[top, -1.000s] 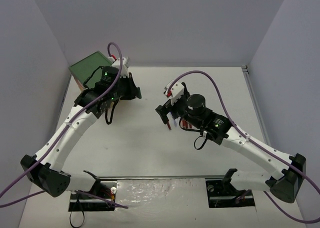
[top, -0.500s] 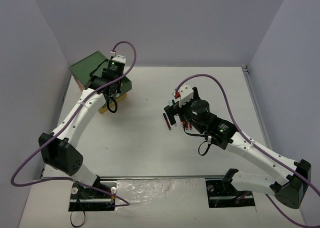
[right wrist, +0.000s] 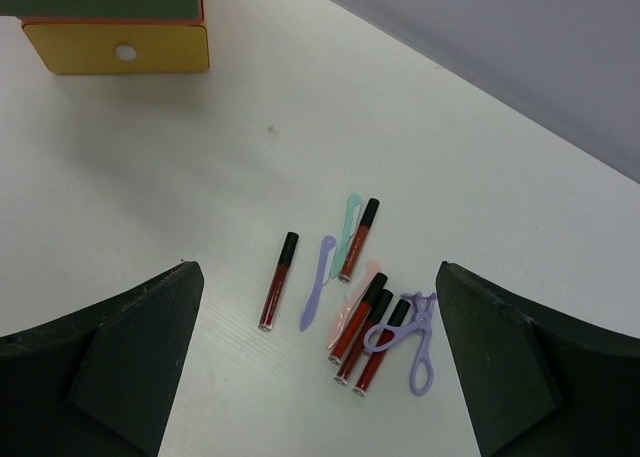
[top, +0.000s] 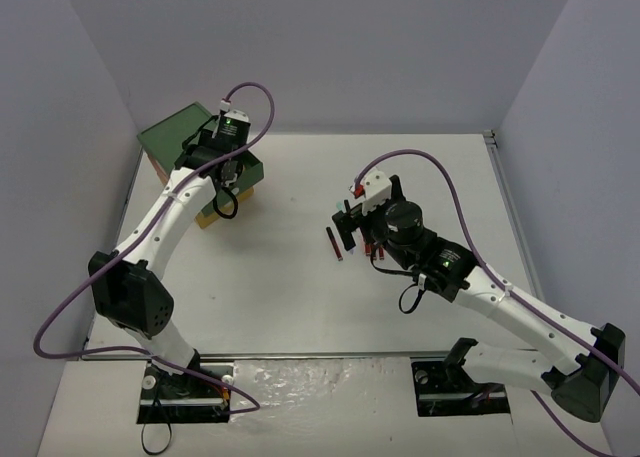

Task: Organize the makeup

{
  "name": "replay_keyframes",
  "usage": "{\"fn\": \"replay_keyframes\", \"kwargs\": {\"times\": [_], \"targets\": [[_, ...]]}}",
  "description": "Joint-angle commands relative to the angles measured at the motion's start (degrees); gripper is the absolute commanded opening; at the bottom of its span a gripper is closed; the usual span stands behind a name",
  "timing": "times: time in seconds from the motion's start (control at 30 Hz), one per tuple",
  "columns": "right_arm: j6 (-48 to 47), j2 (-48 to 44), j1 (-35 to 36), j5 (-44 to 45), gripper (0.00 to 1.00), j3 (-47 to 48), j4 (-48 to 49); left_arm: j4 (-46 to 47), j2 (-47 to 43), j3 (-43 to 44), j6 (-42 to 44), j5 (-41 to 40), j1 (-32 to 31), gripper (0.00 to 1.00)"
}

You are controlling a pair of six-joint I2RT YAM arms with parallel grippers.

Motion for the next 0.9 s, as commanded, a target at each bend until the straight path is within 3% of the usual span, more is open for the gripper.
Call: {"fn": "replay_keyframes", "kwargs": {"times": [0.0, 0.17, 0.33, 0.43, 0.87], "targets": [[0.44, -1.24, -0.51, 1.85, 1.00, 0.25, 3.16, -0.34, -2.20, 4.13, 0.30, -1.16, 0.06, 0.48], [0.60, -1.56, -0.45, 1.99, 1.00, 0.18, 3.00, -0.94, -5.37, 5.11, -2.54, 5.41, -0.71, 0.49], [0.93, -1.82, -0.45, 2.55, 1.00, 0.11, 3.06, 0.36, -10.55, 3.57, -11.13, 22.97, -2.41, 0.49], [1.26, -2.05, -0.52, 2.68, 1.00, -0.07, 2.93, 1.54, -12.08, 0.06, -15.42, 28.75, -2.78, 0.50], [1.82, -3.35, -0.53, 3.09, 1.00, -1.33, 2.88, 2.89, -6.28, -4.30, -15.43, 27.66, -2.75, 0.70]]}}
